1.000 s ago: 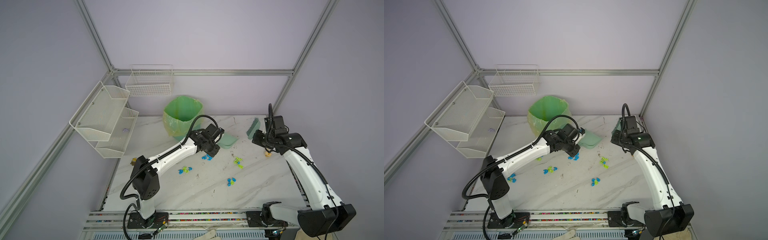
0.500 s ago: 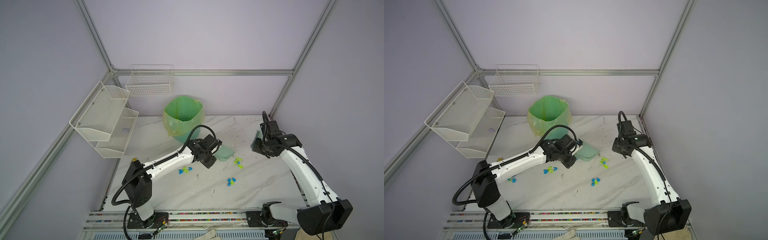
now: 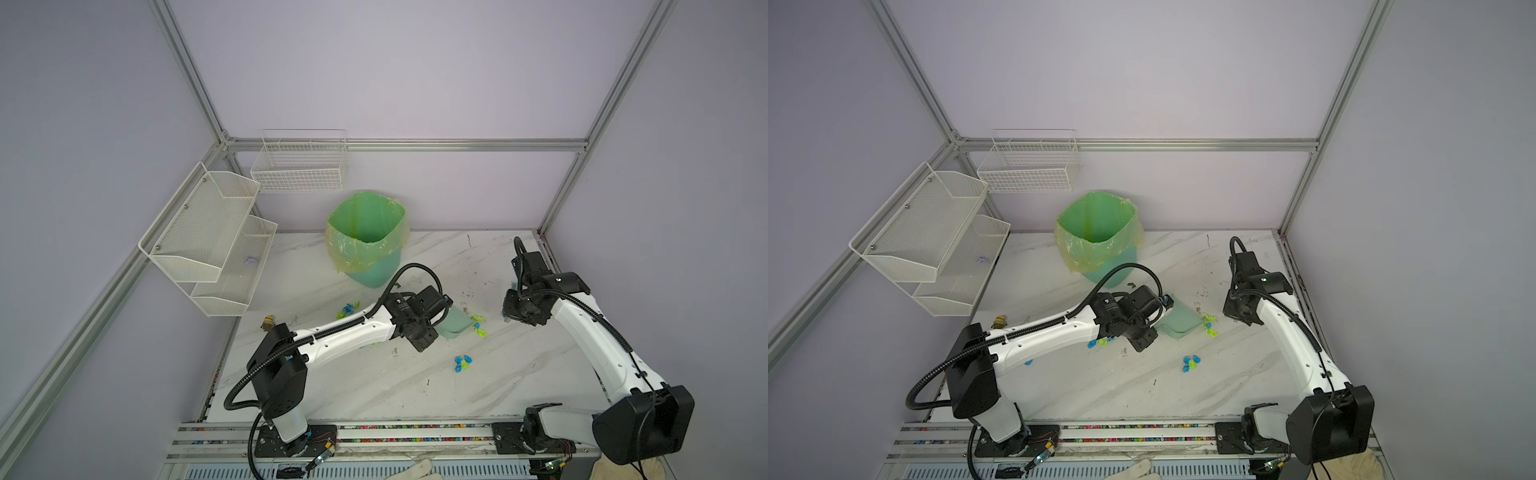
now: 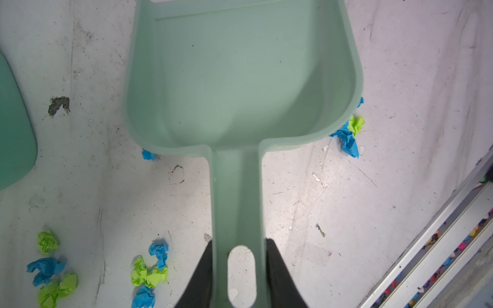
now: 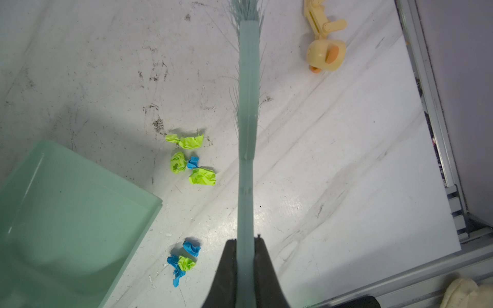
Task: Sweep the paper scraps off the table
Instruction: 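Carry the dustpan toward the paper scraps while the right gripper lowers the brush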
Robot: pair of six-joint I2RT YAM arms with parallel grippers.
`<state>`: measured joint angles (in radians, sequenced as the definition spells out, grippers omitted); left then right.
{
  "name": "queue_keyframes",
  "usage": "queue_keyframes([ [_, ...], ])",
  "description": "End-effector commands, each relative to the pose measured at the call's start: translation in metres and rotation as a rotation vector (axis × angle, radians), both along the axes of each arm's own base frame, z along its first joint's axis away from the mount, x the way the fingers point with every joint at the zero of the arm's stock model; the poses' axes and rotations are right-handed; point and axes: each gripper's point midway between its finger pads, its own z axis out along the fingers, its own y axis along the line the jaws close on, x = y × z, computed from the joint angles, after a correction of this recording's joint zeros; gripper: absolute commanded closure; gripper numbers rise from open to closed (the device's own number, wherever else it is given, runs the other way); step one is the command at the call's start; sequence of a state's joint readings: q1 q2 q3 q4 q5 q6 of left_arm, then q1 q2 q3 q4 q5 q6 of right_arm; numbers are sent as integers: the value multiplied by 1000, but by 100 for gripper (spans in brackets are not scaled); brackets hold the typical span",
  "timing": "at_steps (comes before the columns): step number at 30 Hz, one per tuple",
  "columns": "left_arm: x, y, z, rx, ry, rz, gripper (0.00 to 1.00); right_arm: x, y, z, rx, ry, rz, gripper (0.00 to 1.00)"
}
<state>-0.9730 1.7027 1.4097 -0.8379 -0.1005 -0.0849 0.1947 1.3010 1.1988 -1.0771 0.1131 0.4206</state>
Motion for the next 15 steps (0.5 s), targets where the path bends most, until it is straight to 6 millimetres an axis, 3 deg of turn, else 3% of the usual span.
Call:
queue_keyframes([
  [1, -2, -4, -2, -24, 7, -16, 99, -8, -3, 3, -26, 41, 22, 100],
  [15, -25, -13, -47, 50, 103, -52, 100, -18, 5, 1, 11, 48, 61, 100],
])
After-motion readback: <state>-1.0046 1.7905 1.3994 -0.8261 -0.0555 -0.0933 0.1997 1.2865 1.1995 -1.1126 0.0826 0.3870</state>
